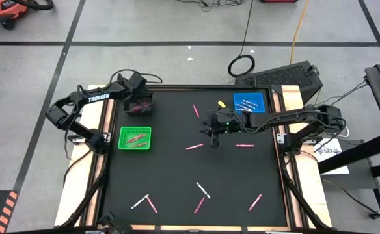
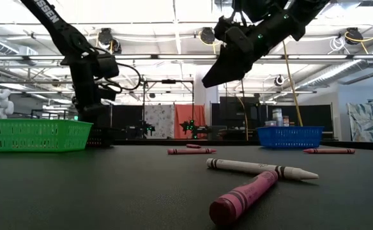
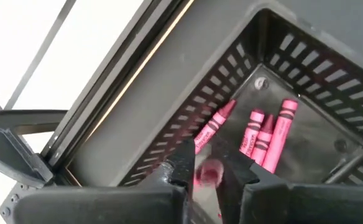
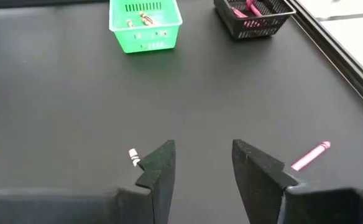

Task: Sort crayons
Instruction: Put the red crayon into the black bin, then put the pink crayon into the green bin

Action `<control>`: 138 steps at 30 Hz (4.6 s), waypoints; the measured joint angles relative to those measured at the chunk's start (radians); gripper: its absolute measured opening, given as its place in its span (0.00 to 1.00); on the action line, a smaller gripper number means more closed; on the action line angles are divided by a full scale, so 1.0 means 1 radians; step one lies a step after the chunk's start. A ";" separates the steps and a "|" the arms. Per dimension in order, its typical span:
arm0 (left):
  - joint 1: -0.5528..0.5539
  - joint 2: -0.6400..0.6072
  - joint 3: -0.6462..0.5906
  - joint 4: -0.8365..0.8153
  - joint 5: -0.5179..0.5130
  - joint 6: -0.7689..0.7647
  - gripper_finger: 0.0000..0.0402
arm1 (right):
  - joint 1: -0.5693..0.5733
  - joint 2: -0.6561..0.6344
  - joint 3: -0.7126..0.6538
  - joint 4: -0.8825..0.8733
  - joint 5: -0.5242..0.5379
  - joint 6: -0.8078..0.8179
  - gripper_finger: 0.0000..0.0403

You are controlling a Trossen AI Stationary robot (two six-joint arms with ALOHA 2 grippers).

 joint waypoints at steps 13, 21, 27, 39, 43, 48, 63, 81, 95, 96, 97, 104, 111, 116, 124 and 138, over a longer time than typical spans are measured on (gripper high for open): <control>-0.025 -0.030 0.005 -0.012 -0.030 -0.030 0.25 | 0.009 0.000 0.000 -0.038 -0.106 -0.079 0.36; -0.123 -0.156 0.076 -0.096 -0.020 -0.073 0.25 | 0.009 0.118 0.000 -0.024 -0.105 -0.108 0.36; -0.214 -0.251 0.093 -0.183 0.063 -0.116 0.25 | 0.011 0.190 0.000 0.062 -0.106 -0.108 0.36; -0.380 -0.292 0.093 -0.287 0.221 -0.270 0.25 | 0.031 0.352 0.100 0.057 -0.209 -0.167 0.36; -0.405 -0.292 0.093 -0.292 0.220 -0.271 0.25 | 0.032 0.396 0.122 0.051 -0.210 -0.186 0.36; -0.420 -0.292 0.093 -0.294 0.220 -0.271 0.25 | 0.031 0.443 0.124 0.049 -0.203 -0.181 0.36; -0.421 -0.292 0.093 -0.293 0.218 -0.271 0.25 | 0.031 0.467 0.127 0.001 -0.176 -0.137 0.26; -0.421 -0.292 0.092 -0.293 0.218 -0.271 0.25 | 0.024 0.471 0.155 -0.015 -0.186 -0.135 0.01; -0.435 -0.292 0.062 -0.173 0.293 -0.270 0.25 | -0.019 0.442 0.402 -0.227 -0.182 -0.180 0.01; -0.442 -0.292 0.053 -0.159 0.301 -0.270 0.25 | -0.021 0.430 0.413 -0.239 -0.181 -0.186 0.01; -0.450 -0.292 0.044 -0.144 0.304 -0.269 0.25 | -0.024 0.416 0.420 -0.254 -0.182 -0.192 0.00; -0.484 -0.292 -0.033 0.031 0.309 -0.260 0.25 | -0.038 0.295 0.425 -0.256 -0.182 -0.208 0.00; -0.529 -0.292 -0.116 0.308 0.341 -0.295 0.25 | -0.037 0.201 0.426 -0.242 -0.180 -0.226 0.00; -0.573 -0.292 -0.140 0.479 0.340 -0.297 0.25 | -0.038 0.160 0.426 -0.235 -0.175 -0.248 0.00; -0.640 -0.292 -0.148 0.667 0.340 -0.322 0.25 | -0.039 0.084 0.426 -0.226 -0.173 -0.288 0.00; -0.717 -0.292 -0.148 1.093 0.347 -0.322 0.25 | -0.039 -0.004 0.426 -0.164 -0.176 -0.312 0.00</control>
